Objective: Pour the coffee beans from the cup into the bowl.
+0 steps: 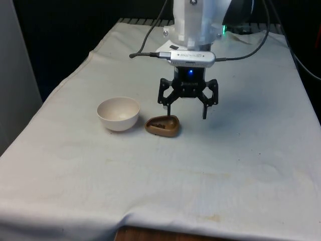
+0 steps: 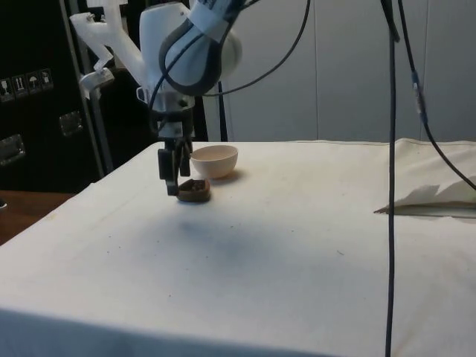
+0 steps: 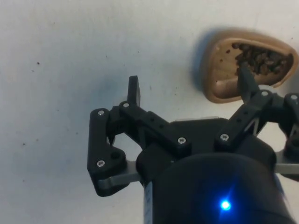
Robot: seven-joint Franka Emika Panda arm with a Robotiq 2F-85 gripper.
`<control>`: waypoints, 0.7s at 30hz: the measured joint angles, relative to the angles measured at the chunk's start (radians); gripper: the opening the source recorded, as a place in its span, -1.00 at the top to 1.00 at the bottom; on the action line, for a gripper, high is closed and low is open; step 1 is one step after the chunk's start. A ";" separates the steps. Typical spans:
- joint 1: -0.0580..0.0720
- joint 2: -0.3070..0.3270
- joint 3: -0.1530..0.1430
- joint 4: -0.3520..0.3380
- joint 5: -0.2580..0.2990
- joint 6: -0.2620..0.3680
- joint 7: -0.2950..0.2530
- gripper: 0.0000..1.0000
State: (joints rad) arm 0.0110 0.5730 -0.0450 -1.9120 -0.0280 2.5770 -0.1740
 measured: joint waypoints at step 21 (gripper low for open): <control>0.006 0.017 -0.015 -0.018 -0.113 0.039 0.114 -1.00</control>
State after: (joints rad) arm 0.0170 0.5900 -0.0600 -1.9300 -0.1410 2.6160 -0.0600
